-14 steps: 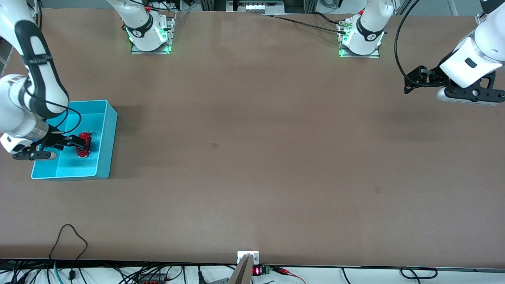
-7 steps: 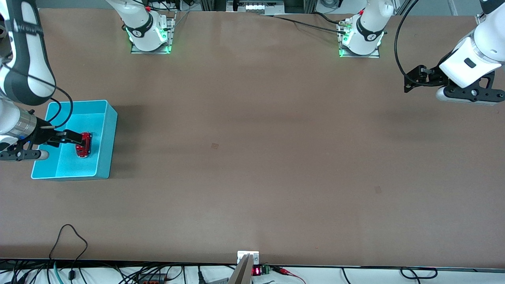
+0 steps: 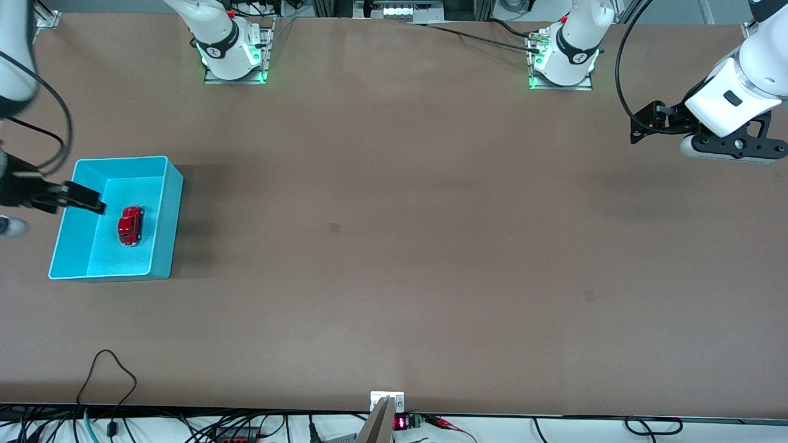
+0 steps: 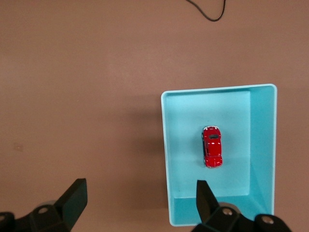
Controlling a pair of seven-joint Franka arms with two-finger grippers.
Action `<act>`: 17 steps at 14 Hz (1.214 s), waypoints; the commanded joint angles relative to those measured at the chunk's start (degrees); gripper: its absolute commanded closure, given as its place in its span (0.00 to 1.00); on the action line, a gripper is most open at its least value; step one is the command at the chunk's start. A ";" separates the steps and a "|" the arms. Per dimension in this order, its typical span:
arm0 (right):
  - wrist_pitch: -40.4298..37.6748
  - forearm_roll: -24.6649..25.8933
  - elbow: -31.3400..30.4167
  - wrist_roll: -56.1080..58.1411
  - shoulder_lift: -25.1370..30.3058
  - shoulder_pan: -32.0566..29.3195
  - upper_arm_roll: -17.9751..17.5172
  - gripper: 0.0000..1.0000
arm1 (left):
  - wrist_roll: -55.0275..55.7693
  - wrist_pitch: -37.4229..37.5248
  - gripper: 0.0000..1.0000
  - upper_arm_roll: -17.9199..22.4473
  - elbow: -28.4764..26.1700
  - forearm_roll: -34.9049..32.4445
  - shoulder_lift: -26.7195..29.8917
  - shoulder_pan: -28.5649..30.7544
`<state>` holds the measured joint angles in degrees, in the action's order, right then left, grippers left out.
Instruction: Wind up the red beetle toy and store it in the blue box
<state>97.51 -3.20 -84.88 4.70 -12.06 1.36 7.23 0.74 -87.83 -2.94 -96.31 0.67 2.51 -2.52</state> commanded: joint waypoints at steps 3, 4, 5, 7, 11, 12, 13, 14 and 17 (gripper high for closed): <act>-6.36 -0.32 -0.01 -1.36 4.41 6.47 5.25 0.00 | 0.49 1.00 0.00 -0.14 0.51 -0.84 0.30 0.06; -6.11 -0.15 -0.89 -1.88 4.77 6.38 5.43 0.00 | 0.49 1.00 0.00 -0.14 0.51 -0.84 0.30 0.06; -6.11 -0.06 -1.25 -1.89 4.77 6.47 5.51 0.00 | 0.49 1.00 0.00 -0.14 0.51 -0.84 0.30 0.06; -5.85 0.03 -2.73 -2.50 5.12 6.47 5.60 0.00 | 0.49 1.08 0.00 -0.14 0.51 -0.84 0.30 0.06; -1.91 3.11 -7.99 -3.56 7.83 6.82 5.25 0.00 | 0.49 1.08 0.00 -0.14 0.51 -0.84 0.30 0.06; 2.29 3.11 -12.63 -3.04 10.63 6.82 5.25 0.00 | 0.58 1.08 0.00 -0.14 0.51 -0.84 0.30 0.06; 5.98 3.11 -17.02 -2.94 13.27 6.91 5.16 0.00 | 0.49 1.08 0.00 -0.14 0.51 -0.84 0.30 0.06; 5.41 3.11 -17.76 -3.55 13.82 6.91 5.08 0.00 | 0.49 1.08 0.00 -0.14 0.51 -0.84 0.30 0.06; 0.14 2.58 -13.83 -3.56 13.56 6.99 4.90 0.00 | 0.49 1.17 0.00 -0.14 0.51 -0.84 0.30 0.06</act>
<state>99.41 -1.11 -98.89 2.31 -0.57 7.69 12.34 0.74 -87.70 -2.94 -96.31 0.67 2.51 -2.52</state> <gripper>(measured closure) 0.000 0.000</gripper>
